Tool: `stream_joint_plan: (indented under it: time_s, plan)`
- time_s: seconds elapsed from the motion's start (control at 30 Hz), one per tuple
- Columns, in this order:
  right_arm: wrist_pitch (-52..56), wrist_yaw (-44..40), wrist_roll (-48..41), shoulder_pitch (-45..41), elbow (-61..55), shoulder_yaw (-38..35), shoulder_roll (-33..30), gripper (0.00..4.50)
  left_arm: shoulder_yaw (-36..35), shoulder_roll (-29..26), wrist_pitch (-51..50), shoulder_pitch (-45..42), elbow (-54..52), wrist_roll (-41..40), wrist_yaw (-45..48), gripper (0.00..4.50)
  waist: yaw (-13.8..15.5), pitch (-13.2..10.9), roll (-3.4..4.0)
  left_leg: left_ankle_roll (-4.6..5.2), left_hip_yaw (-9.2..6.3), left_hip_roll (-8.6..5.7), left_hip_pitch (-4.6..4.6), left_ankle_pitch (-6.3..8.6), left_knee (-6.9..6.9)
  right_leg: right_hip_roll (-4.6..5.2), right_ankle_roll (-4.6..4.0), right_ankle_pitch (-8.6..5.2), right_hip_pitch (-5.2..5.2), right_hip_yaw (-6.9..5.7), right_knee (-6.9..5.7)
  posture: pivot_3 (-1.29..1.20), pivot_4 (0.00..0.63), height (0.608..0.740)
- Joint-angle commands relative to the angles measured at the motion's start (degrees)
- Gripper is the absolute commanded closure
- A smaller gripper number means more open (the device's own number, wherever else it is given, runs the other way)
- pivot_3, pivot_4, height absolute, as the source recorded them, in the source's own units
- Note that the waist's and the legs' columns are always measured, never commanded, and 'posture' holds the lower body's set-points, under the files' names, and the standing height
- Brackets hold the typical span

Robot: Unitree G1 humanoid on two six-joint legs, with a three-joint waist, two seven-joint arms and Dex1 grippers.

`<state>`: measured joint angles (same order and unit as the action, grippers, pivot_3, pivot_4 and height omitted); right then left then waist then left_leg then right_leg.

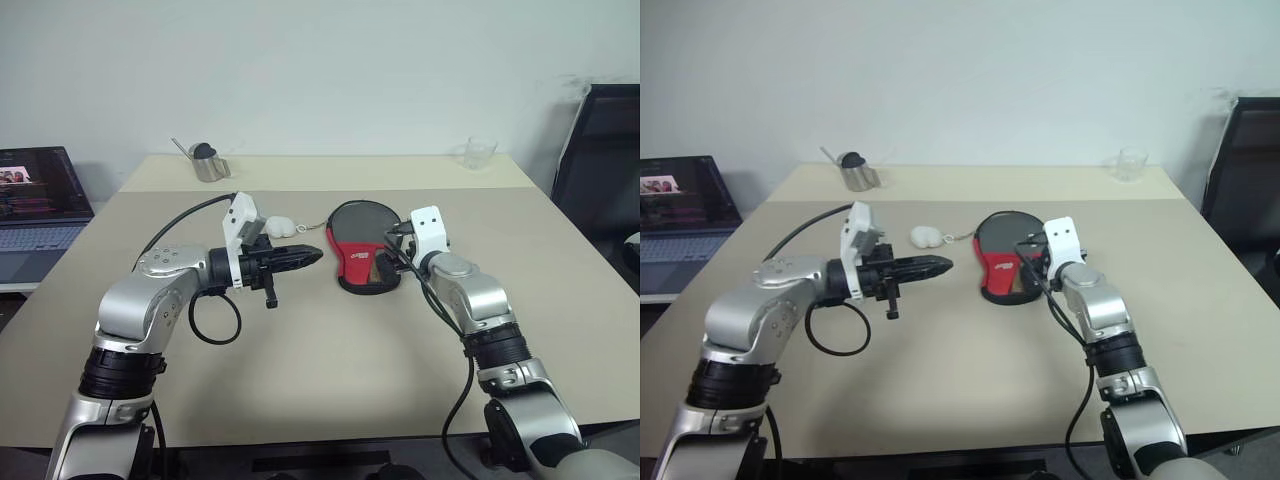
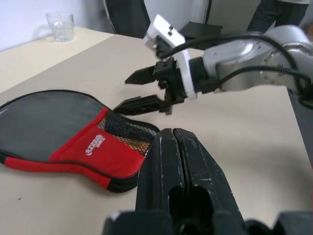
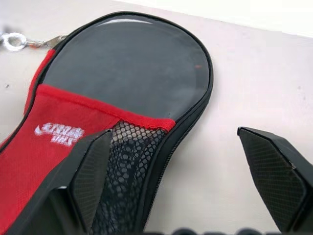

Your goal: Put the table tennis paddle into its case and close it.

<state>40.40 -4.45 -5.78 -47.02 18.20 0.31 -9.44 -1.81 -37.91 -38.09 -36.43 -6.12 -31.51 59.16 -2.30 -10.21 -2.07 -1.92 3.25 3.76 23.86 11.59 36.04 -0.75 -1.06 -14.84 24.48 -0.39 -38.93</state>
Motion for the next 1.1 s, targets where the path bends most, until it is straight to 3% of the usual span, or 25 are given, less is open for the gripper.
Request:
stream_joint_plan:
  time_s: [0.03,0.17,0.3,0.6,0.73,0.83,0.93,0.97,1.03,1.1]
  plan:
    - [-1.8,1.0,-0.3,-2.0,-1.3,-2.6,0.1,0.25,-0.5,-0.1,1.1,-0.9,-0.9,-0.1,-0.2,4.5,0.1,0.0,0.0,0.0,0.01,-0.01,0.0,0.0,0.0,0.0,0.0,0.0,0.0,0.0,0.0,0.0,0.15,0.74]
    - [-3.3,1.8,-0.3,-2.5,-2.2,-3.8,0.5,0.25,-0.6,-0.3,1.0,-0.7,-0.9,0.0,-0.2,4.5,0.1,0.0,0.0,0.0,0.04,-0.04,0.01,0.0,0.01,0.02,0.01,0.0,0.0,0.04,0.01,0.0,0.15,0.74]
    - [-0.1,0.3,-6.8,-3.1,-2.6,-9.5,3.5,0.25,-0.3,-0.1,0.3,-1.1,-0.5,0.1,-0.7,4.5,0.1,0.0,0.0,0.0,0.01,0.01,0.0,0.0,0.0,0.01,0.0,0.0,0.0,0.0,0.0,0.0,0.15,0.74]
    - [1.7,0.8,-9.1,-3.4,-2.9,-11.0,4.1,0.25,-0.2,-0.6,0.2,-0.9,-0.9,-0.1,-0.6,4.5,0.2,0.0,0.0,0.0,0.03,-0.03,0.01,0.0,0.0,0.03,0.0,0.0,0.0,0.02,0.01,0.0,0.15,0.74]
    - [-2.9,6.3,-8.9,-5.3,-1.4,-14.4,4.9,0.25,-0.1,-0.7,-0.3,-0.9,-0.8,-0.1,-0.8,4.5,0.1,0.0,0.0,0.0,0.02,-0.01,0.01,0.0,0.0,0.03,0.0,0.0,0.0,0.01,0.0,0.0,0.15,0.74]
    - [-3.4,3.5,-8.3,-4.8,-1.5,-11.8,4.0,0.25,-0.1,-0.6,-0.4,-0.9,-0.9,-0.2,-0.9,4.5,0.1,0.0,0.01,0.0,0.03,-0.02,0.01,0.0,0.0,0.03,0.0,0.0,0.0,0.02,0.01,0.0,0.15,0.74]
    - [-17.9,0.3,5.4,-2.4,-4.9,1.6,-2.7,0.25,-0.3,-0.7,-0.4,-0.7,-1.0,-0.3,-0.8,4.5,0.2,0.0,0.02,0.01,0.03,-0.03,0.02,0.0,-0.01,0.03,0.0,0.0,0.01,0.02,0.03,0.0,0.15,0.74]
    - [-20.0,3.3,10.0,-2.2,-3.3,4.0,-4.5,0.25,-0.3,-0.8,-0.4,-0.7,-1.1,-0.3,-0.8,4.5,0.2,0.0,0.03,0.01,0.03,-0.05,0.03,0.01,-0.02,0.03,0.0,0.0,0.02,0.02,0.06,0.0,0.15,0.74]
    - [-16.4,15.6,14.9,-3.1,2.9,1.5,-6.0,0.25,-0.5,-0.8,-0.4,-0.5,-1.2,-0.4,-0.8,4.5,0.2,0.0,0.0,0.01,0.05,-0.07,0.04,0.01,-0.04,0.02,0.01,-0.01,0.04,0.03,0.07,0.0,0.15,0.74]
    - [-17.1,11.4,15.6,-3.2,3.8,4.3,-6.5,0.25,-0.7,-0.9,-0.4,-0.4,-1.2,-0.6,-0.9,4.5,0.4,0.0,0.0,0.0,0.05,-0.06,0.04,0.0,-0.02,0.05,0.01,-0.01,0.04,0.04,0.04,0.0,0.15,0.74]
